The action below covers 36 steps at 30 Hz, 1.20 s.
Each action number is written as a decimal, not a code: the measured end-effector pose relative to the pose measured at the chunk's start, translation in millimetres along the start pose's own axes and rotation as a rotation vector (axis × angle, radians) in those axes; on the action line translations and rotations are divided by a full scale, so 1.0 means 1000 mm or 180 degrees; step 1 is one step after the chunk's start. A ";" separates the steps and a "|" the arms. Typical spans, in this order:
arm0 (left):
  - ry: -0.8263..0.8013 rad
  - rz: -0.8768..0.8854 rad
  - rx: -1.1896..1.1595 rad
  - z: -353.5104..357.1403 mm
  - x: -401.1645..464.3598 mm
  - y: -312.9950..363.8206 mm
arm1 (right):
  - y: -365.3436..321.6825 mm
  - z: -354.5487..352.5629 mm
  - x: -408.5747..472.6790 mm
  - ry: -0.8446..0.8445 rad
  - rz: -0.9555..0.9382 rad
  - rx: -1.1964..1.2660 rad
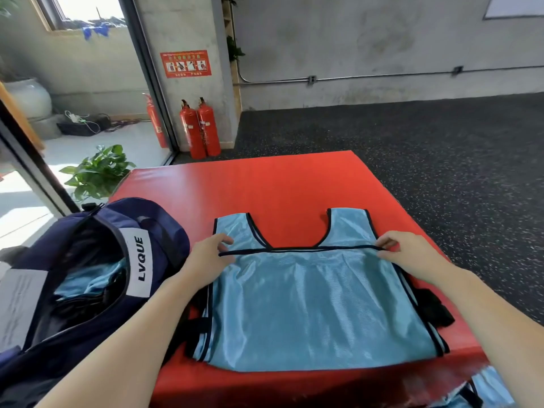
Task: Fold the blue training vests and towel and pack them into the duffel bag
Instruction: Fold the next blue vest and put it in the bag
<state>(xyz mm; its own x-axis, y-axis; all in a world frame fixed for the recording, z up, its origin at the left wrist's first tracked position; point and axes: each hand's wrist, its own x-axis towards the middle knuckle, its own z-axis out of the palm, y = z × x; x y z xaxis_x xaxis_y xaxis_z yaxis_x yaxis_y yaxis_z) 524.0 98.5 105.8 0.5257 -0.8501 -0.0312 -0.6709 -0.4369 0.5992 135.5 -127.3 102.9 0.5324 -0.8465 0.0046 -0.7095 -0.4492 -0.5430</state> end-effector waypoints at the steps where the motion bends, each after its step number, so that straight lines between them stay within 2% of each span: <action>1: 0.0021 -0.0012 -0.0025 -0.002 -0.001 -0.001 | -0.001 0.000 -0.001 0.0047 0.0003 0.0059; 14: 0.0305 -0.0446 -0.0137 -0.010 -0.017 0.002 | -0.015 0.005 -0.011 0.0010 0.0206 0.0409; 30: 0.0445 -0.0448 -0.0255 -0.008 -0.022 0.004 | -0.013 0.000 -0.017 0.0049 0.0204 0.0274; 36: 0.0361 -0.0336 -0.0224 -0.008 -0.021 0.003 | -0.022 -0.001 -0.022 0.0146 0.0191 0.0507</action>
<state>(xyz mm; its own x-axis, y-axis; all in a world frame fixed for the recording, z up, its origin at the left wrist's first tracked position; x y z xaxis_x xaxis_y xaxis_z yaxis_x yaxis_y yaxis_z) 515.2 117.5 114.3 0.6497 -0.7601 -0.0088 -0.5725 -0.4969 0.6521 139.1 -98.6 115.5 0.4672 -0.8841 0.0045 -0.6553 -0.3497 -0.6696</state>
